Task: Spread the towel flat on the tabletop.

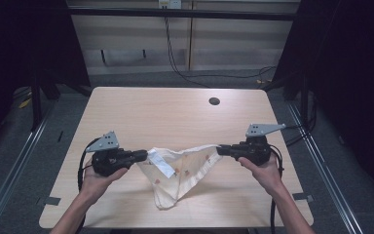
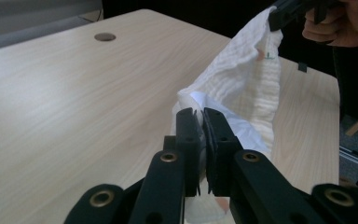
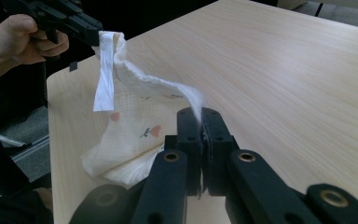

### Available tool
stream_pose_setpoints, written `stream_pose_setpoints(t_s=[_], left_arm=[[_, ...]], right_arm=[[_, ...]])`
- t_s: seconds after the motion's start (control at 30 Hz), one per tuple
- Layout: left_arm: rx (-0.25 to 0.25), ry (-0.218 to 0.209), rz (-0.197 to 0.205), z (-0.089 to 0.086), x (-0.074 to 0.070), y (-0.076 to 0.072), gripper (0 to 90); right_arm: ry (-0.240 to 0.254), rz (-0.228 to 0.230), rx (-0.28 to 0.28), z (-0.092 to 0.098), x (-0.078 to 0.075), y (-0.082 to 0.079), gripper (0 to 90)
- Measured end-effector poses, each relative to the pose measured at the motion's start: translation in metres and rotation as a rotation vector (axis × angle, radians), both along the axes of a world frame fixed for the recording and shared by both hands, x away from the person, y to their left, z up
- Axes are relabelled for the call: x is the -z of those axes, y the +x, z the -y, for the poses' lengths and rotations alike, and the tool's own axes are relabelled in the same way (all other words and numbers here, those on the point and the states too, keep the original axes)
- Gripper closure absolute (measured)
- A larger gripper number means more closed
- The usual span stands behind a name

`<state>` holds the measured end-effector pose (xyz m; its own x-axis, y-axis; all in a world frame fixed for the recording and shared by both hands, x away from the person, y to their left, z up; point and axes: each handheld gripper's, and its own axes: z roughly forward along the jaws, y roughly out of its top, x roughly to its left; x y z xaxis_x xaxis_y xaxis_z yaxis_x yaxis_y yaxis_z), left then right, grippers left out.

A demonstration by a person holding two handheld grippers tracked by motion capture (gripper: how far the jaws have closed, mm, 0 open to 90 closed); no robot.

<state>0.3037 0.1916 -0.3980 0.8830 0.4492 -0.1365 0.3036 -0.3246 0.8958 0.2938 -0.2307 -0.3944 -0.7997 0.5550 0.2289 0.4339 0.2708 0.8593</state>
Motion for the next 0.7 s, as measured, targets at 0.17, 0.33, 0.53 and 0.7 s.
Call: stream_pose_setpoints(t_s=[0.17, 0.33, 0.53, 0.7], left_arm=[[0.011, -0.064, 0.004, 0.006, -0.021, 0.011, 85.8], [-0.003, -0.103, 0.043, 0.006, -0.031, 0.012, 85.9], [-0.021, -0.104, 0.056, -0.005, -0.033, 0.010, 86.0], [-0.027, -0.066, 0.052, -0.009, -0.027, 0.009, 86.1]], right_arm=[[0.018, 0.060, 0.011, 0.005, -0.015, 0.004, 88.0], [0.063, 0.085, 0.028, 0.010, -0.019, 0.009, 88.1], [0.086, 0.104, 0.047, 0.018, -0.026, 0.006, 88.2], [0.060, 0.108, 0.052, 0.017, -0.026, 0.001, 88.3]])
